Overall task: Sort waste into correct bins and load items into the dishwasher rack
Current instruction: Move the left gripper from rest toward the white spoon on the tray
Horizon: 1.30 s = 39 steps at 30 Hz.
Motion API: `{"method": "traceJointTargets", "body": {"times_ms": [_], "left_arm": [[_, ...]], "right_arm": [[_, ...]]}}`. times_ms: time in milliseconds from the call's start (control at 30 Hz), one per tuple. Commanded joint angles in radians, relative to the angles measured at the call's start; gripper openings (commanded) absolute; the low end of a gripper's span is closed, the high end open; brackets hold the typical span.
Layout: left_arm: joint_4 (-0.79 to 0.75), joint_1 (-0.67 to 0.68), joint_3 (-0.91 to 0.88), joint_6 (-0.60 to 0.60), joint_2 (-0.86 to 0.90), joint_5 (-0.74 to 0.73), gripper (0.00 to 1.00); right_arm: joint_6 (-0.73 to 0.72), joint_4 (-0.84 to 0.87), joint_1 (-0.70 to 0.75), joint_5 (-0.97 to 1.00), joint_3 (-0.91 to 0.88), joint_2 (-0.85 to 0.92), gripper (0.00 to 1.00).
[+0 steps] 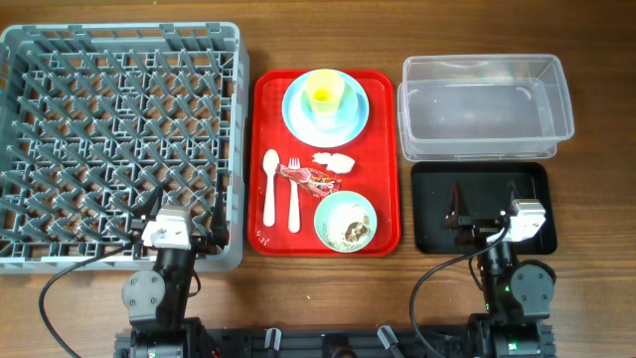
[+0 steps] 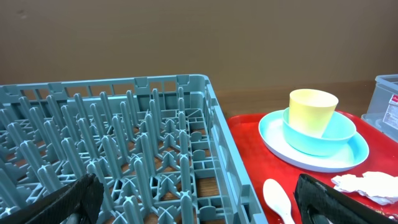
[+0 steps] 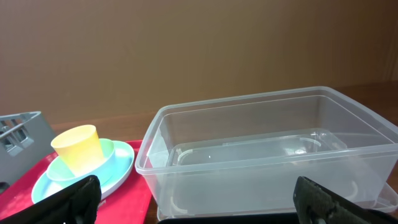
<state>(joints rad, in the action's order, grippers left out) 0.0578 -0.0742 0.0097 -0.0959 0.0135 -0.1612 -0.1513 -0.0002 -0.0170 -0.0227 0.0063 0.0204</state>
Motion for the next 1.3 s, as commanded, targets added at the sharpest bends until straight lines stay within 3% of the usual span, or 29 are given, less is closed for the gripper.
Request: {"method": "traceJointTargets", "body": {"times_ms": [0,1067,1167,1267], "left_arm": [[0.006,-0.006,-0.004,-0.008,-0.007,0.009,1.00],[-0.004,-0.006,-0.004,0.007,-0.007,-0.016,1.00],[-0.037,-0.006,0.017,0.132,-0.007,-0.085,1.00],[0.034,-0.006,0.160,0.247,0.013,-0.085,1.00]], "right_arm": [[0.018,0.003,-0.005,-0.008,-0.001,0.003,1.00],[0.018,0.003,-0.005,-0.008,-0.001,0.003,1.00],[0.018,0.003,-0.005,-0.008,-0.001,0.003,1.00],[0.018,0.003,-0.005,-0.008,-0.001,0.003,1.00]]}}
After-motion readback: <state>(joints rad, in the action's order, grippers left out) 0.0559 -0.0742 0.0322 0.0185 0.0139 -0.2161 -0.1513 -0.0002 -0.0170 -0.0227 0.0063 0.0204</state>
